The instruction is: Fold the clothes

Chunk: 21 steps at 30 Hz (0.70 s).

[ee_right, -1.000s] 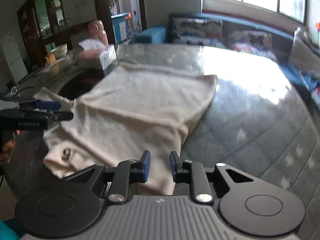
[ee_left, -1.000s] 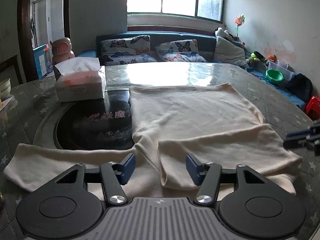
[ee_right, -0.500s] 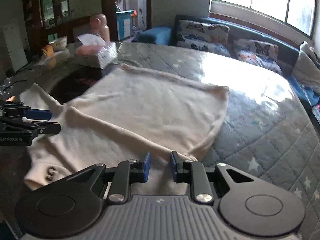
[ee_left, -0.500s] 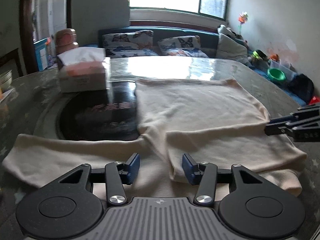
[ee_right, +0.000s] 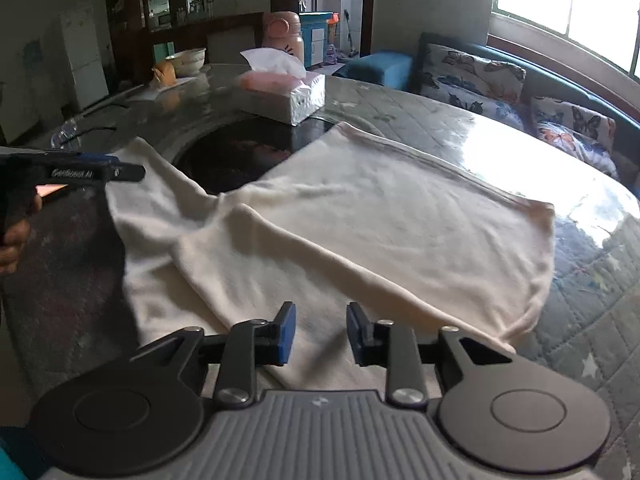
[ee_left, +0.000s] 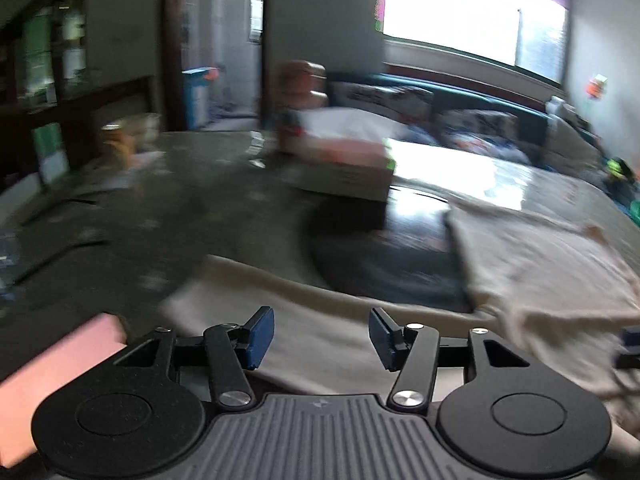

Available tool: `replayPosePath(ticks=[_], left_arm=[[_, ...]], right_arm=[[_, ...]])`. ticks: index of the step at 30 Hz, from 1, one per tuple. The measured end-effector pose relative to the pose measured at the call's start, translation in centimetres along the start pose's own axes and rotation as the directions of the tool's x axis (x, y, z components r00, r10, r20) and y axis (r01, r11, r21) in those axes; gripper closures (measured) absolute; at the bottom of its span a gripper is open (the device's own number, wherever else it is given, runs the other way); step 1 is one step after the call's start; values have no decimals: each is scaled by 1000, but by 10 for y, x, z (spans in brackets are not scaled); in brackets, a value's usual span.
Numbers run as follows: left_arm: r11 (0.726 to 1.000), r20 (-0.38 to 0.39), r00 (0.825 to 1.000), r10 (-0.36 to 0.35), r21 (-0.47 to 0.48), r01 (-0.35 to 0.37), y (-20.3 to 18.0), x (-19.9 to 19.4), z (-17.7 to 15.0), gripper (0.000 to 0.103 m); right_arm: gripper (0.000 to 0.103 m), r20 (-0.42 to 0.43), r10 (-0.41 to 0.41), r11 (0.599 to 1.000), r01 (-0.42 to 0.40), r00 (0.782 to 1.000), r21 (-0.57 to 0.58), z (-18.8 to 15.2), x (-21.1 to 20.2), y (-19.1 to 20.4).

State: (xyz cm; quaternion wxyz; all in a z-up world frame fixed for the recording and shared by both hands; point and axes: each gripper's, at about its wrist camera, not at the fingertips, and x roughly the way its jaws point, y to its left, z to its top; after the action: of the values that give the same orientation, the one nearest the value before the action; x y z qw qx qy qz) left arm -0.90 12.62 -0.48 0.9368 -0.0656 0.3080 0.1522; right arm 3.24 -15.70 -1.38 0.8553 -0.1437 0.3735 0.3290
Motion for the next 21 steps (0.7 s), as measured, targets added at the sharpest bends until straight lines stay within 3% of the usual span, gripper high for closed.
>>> replayPosePath(ticks=[5, 8, 16, 19, 21], left_arm=[[989, -12, 994, 108, -98, -109, 42, 13, 6, 44], [987, -28, 993, 112, -115, -114, 55, 20, 7, 43], [987, -45, 994, 101, -124, -106, 60, 31, 5, 45], [985, -35, 992, 117, -123, -121, 57, 32, 4, 59], [986, -29, 994, 106, -130, -109, 56, 31, 3, 78]], right_arm=[[69, -8, -1, 1000, 1, 1000, -6, 1, 2, 5], [64, -9, -1, 1000, 1, 1000, -7, 1, 2, 7], [62, 4, -7, 1000, 7, 1000, -6, 2, -3, 6], [62, 15, -13, 1000, 13, 1000, 5, 2, -6, 3], [60, 22, -14, 1000, 14, 1000, 16, 2, -8, 1]])
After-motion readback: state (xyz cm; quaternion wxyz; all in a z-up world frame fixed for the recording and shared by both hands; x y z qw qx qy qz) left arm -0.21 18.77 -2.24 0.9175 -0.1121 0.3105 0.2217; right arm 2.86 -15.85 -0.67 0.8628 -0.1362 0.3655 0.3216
